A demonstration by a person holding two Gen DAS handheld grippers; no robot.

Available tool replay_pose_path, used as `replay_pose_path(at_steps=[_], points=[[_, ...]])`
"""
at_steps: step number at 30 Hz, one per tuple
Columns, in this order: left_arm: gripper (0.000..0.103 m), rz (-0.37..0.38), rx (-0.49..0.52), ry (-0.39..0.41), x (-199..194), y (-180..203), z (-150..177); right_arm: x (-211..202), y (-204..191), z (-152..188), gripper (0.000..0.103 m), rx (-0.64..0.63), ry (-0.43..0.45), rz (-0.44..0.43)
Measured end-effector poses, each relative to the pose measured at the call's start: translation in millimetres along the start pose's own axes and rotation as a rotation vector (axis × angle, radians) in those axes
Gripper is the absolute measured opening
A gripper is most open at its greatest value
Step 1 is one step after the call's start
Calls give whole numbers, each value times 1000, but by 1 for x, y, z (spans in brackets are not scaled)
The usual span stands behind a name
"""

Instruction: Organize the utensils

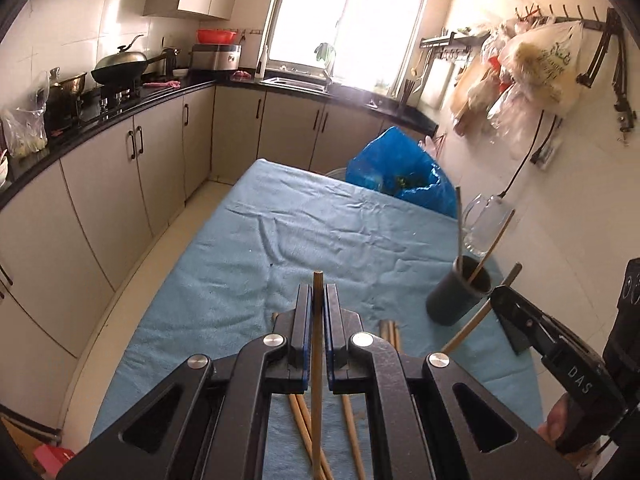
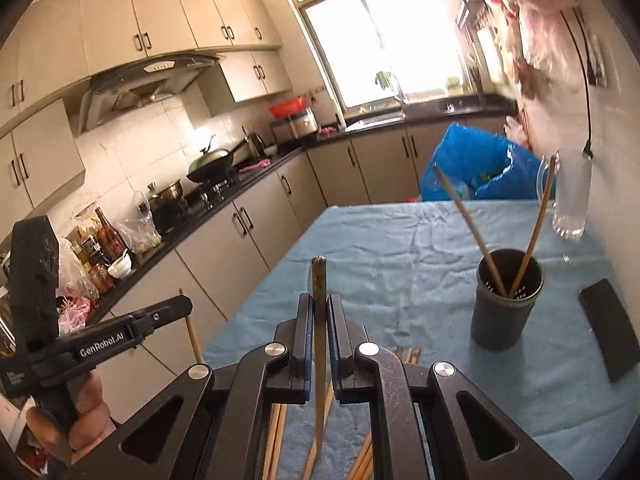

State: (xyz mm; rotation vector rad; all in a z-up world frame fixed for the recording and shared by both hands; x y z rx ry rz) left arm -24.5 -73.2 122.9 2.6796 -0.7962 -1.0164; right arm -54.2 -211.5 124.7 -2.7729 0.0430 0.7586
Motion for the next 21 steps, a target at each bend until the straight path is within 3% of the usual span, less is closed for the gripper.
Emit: replay_pose_path(at_steps=[21], points=[[5, 20, 6, 44, -21, 16, -8, -29, 28, -10, 8, 65, 37, 24]])
Point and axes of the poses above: each gripper's, at about its wrist camera, not at the fingertips, and x roughly the way its jaws point, y to its right, z to its underside, the point moved 10 cm from there along x, roughly the way its jaws point, and after that the axes turned 10 degrees about z, right-handed, at the moved point
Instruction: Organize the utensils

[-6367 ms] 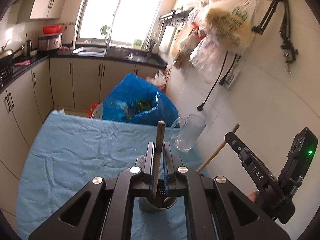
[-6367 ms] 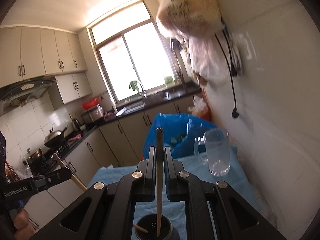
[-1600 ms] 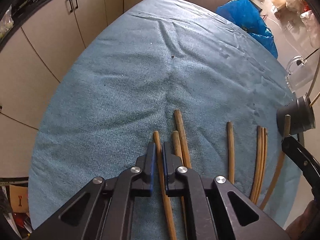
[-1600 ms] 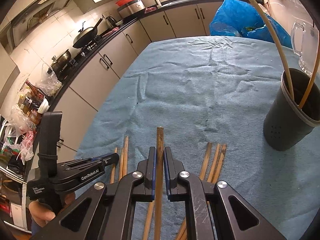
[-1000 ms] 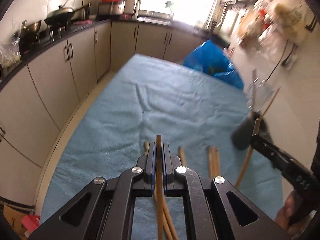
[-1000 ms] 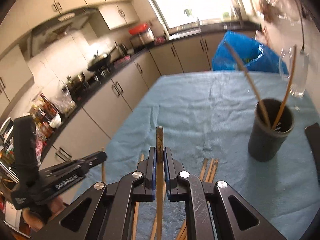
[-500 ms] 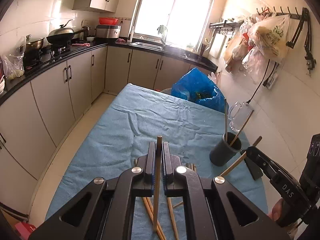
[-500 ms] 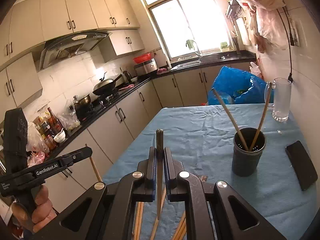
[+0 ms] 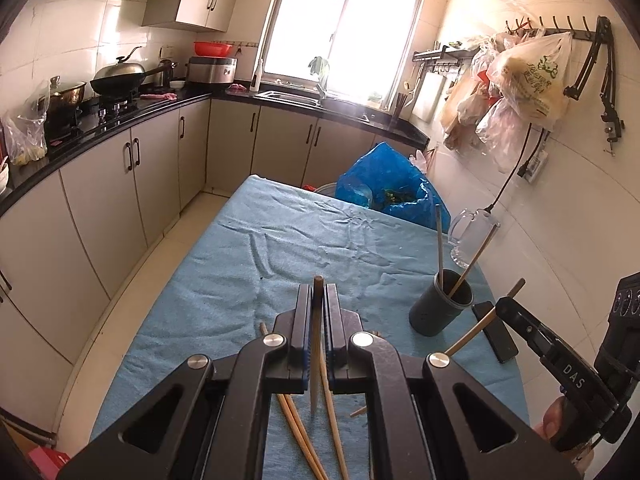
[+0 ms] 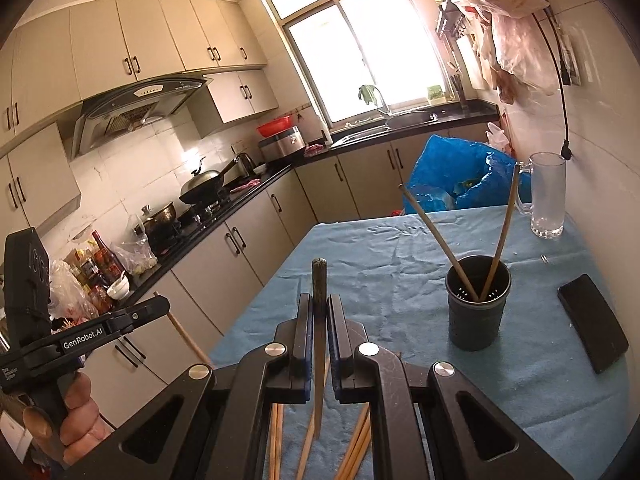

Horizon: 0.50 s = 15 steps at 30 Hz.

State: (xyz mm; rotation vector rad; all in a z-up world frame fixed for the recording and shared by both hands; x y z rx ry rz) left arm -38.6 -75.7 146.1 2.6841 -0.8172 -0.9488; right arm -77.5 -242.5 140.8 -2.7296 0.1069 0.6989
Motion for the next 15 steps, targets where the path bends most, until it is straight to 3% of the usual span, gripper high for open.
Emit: replay_pose_path(at_steps=[15], points=[[5, 11, 37, -7, -1, 21, 0, -20, 28, -12, 8, 52, 40, 12]])
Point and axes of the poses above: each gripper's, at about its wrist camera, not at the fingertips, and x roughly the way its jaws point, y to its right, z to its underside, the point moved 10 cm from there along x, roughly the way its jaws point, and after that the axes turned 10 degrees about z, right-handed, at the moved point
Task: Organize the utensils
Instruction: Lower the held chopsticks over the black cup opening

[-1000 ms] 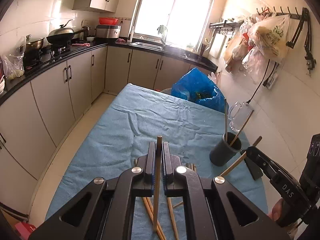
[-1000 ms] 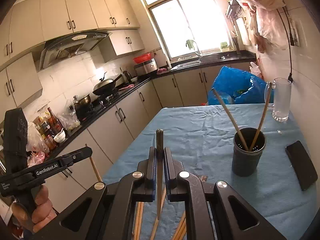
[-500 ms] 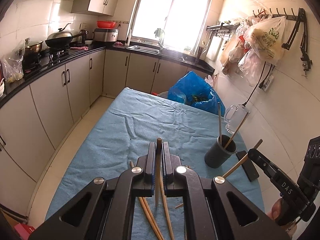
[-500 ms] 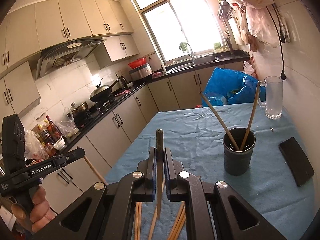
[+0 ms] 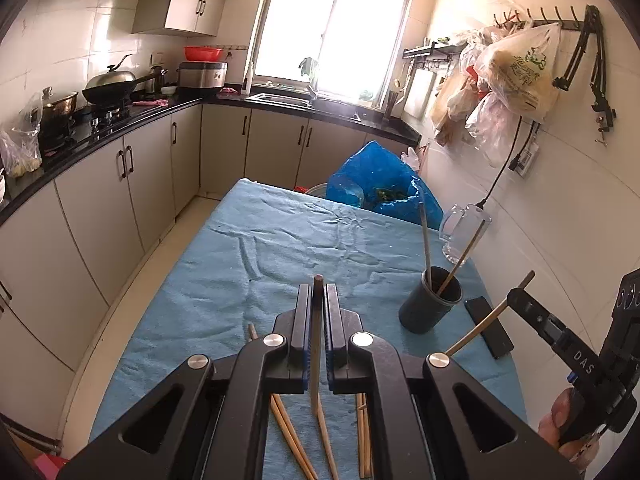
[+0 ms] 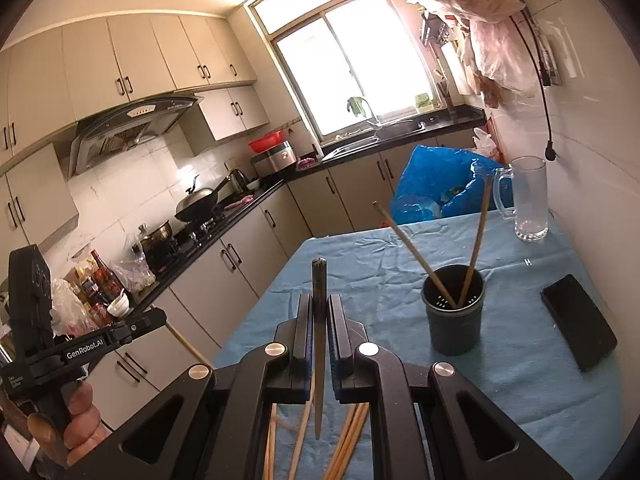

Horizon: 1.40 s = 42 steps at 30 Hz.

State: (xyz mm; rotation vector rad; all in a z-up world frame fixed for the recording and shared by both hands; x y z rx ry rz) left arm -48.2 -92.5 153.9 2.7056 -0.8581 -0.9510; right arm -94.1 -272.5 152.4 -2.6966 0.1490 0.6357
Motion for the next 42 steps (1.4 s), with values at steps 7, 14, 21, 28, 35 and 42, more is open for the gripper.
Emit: replay_pose_path(at_steps=[7, 14, 21, 28, 35, 42], points=[[5, 7, 27, -4, 0, 14, -1, -9, 20, -7, 8, 39, 22, 14], [5, 24, 57, -2, 2, 35, -10, -24, 42, -16, 8, 79, 58, 32], [5, 68, 85, -22, 12, 64, -19, -41, 71, -29, 8, 120, 95, 64], [5, 98, 110, -34, 22, 91, -28, -55, 94, -44, 8, 137, 130, 98], [5, 118, 142, -30, 30, 115, -45, -68, 106, -66, 8, 132, 169, 120], [5, 133, 175, 4, 38, 144, -78, -68, 116, -96, 8, 121, 203, 146]])
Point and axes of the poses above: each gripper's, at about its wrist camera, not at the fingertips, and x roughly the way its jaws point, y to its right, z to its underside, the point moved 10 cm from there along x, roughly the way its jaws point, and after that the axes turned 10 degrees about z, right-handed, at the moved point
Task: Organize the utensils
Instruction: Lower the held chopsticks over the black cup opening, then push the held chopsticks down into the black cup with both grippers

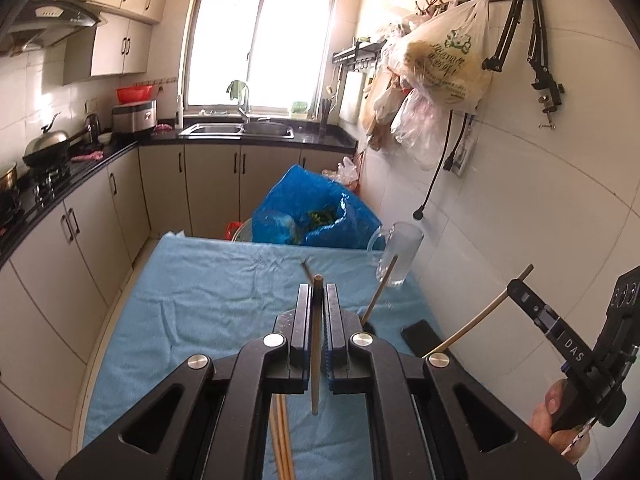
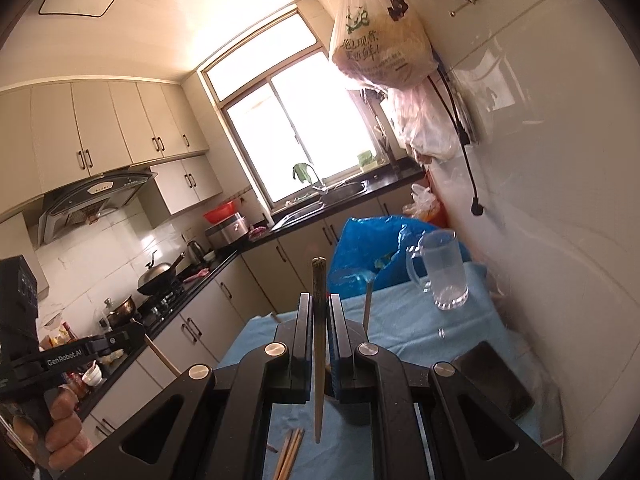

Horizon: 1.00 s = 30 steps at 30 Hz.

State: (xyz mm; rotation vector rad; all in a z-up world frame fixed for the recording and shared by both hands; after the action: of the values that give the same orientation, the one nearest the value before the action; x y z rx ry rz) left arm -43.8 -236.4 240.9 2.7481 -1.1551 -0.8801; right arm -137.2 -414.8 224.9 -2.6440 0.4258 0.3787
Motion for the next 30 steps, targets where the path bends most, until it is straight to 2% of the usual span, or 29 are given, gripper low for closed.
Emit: replay_pose_path(at_steps=[10, 16, 20, 26, 27, 29, 30], points=[[5, 20, 10, 59, 26, 21, -57, 35, 4, -39, 8, -10, 18, 42], [5, 27, 10, 27, 58, 23, -65, 72, 14, -42, 8, -1, -22, 63], [5, 31, -4, -35, 85, 12, -49, 92, 21, -35, 8, 6, -55, 73], [6, 67, -44, -200, 127, -17, 4, 108, 28, -23, 8, -6, -84, 84], [9, 79, -37, -234, 134, -20, 15, 108, 28, -22, 8, -5, -88, 83], [28, 110, -56, -303, 149, -26, 34, 110, 30, -21, 8, -3, -91, 79], [31, 124, -78, -319, 154, -30, 41, 110, 30, -20, 8, -3, -91, 79]])
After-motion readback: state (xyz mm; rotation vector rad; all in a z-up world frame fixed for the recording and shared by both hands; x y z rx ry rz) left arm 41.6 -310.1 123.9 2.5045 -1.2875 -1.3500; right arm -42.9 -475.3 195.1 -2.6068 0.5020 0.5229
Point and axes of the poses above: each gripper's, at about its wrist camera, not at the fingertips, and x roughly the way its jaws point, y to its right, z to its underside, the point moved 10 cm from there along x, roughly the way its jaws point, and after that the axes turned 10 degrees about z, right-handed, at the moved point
